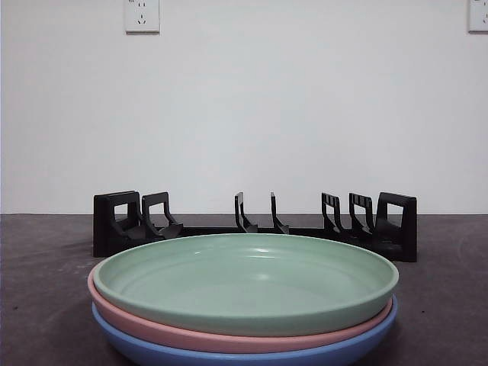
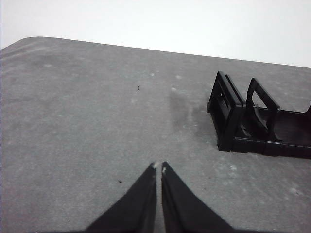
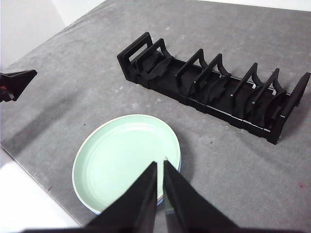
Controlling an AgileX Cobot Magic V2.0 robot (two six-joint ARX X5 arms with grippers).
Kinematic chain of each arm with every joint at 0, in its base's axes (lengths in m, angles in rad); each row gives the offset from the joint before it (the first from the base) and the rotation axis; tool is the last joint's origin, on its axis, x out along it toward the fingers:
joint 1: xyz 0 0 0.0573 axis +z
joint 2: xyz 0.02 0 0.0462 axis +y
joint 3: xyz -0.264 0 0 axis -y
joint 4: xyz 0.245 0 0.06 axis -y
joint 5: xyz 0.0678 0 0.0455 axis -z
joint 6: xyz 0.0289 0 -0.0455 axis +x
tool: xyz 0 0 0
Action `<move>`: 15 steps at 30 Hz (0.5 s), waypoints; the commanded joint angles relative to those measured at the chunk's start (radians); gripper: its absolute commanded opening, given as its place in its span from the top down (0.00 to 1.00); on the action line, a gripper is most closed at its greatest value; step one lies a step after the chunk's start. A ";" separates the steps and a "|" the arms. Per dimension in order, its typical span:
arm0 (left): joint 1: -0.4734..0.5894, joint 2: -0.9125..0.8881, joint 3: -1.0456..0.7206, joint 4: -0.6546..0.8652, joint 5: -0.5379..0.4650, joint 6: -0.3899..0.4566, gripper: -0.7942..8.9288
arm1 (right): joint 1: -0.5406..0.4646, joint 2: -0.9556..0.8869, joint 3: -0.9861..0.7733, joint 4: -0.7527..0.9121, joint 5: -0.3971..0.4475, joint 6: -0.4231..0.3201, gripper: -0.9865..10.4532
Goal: Place the plate
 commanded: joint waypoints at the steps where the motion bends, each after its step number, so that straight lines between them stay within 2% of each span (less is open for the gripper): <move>1: 0.002 -0.002 -0.020 -0.007 -0.003 -0.008 0.90 | 0.004 0.001 0.009 0.011 0.000 0.006 0.90; 13: 0.002 -0.002 -0.020 -0.007 -0.003 -0.008 0.90 | 0.004 0.001 0.009 0.011 0.000 0.006 0.90; 14: 0.002 -0.002 -0.020 -0.007 -0.003 -0.008 0.90 | 0.004 0.001 0.008 0.017 0.007 0.005 0.90; 15: 0.002 -0.002 -0.020 -0.007 -0.003 -0.008 0.90 | -0.002 -0.006 -0.007 0.044 0.048 0.003 0.90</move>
